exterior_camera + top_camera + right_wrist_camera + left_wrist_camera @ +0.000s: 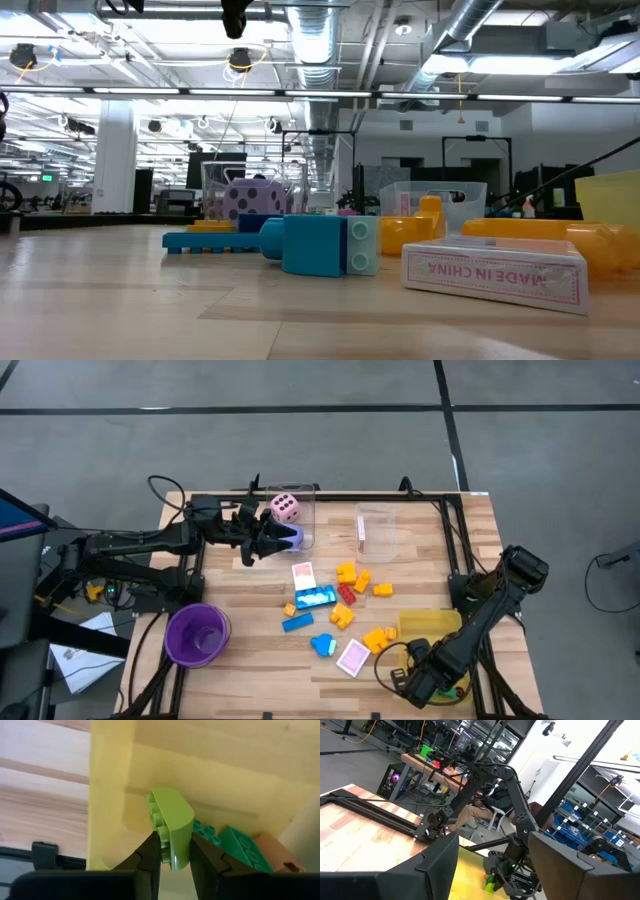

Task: Pick & Place Toys
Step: Put the light green game piece into the bin

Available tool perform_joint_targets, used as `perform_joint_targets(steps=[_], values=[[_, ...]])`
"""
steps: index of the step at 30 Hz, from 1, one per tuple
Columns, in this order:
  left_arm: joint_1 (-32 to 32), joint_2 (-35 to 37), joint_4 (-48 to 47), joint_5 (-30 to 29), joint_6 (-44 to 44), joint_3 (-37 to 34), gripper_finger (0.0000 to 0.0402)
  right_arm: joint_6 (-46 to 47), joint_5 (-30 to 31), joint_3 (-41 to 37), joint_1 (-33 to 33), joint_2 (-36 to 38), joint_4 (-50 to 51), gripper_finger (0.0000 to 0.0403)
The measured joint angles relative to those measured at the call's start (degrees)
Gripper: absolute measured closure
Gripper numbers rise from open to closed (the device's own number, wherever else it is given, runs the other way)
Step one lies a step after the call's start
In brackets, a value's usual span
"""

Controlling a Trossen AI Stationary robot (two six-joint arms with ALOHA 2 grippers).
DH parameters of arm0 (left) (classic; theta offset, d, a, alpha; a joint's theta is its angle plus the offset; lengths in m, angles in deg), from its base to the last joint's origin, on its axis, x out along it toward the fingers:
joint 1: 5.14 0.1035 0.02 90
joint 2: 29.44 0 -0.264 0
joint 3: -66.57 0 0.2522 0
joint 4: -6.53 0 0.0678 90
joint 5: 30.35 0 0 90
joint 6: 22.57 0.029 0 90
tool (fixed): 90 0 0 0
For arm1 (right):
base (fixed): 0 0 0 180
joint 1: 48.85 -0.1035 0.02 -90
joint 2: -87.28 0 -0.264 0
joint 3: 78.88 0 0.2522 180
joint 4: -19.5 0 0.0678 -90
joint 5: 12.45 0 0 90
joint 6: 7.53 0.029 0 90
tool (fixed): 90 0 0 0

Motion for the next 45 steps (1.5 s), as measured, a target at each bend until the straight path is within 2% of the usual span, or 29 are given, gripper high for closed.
perform_joint_targets(steps=[19,24,33,45], values=[[0.0,0.0,0.0,0.0,0.0,0.0,0.0166,-24.6,4.8,0.0,-1.7,0.0,0.3,0.033],[0.0,0.0,0.0,0.0,0.0,0.0,0.0166,-26.8,5.0,0.0,-1.7,0.0,0.3,0.033],[0.0,0.0,0.0,0.0,0.0,0.0,0.0166,-25.0,5.3,0.0,-3.9,0.0,-0.3,0.033],[0.0,0.0,0.0,-0.4,0.0,0.0,0.0166,-41.0,11.4,0.0,-4.3,0.0,1.4,0.0332]])
